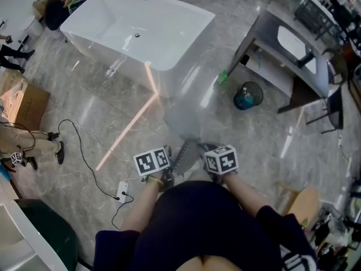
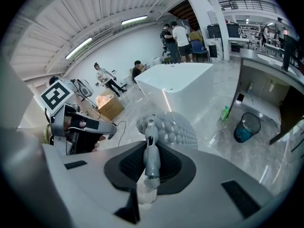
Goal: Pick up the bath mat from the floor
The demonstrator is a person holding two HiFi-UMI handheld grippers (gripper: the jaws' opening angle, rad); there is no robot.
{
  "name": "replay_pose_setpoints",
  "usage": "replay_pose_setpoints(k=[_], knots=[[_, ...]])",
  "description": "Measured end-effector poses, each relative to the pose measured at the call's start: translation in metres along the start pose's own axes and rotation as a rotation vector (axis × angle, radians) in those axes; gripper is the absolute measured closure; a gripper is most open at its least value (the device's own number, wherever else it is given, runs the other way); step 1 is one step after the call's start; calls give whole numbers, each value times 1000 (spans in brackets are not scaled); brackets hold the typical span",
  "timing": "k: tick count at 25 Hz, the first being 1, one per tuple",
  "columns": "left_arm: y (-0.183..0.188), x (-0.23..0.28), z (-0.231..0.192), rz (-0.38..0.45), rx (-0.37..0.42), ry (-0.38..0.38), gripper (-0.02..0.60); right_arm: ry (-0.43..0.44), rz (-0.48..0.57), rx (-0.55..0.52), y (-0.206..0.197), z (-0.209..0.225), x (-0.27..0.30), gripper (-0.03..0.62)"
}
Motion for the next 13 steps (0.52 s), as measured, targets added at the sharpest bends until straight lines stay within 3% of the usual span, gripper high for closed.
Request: replay_pose_setpoints(k=[13], knots=[[-3, 5, 5, -13, 23, -6, 580, 31, 3, 14, -7, -1, 2, 549]])
Point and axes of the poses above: the fingertips, and each gripper's own axes: x forward along the fingers, z to its right, y out of its top, the point moved 1 cm from there along -x, backward along the fingers, and after that the axes turned 1 degree about z, right-handed, at the moved point
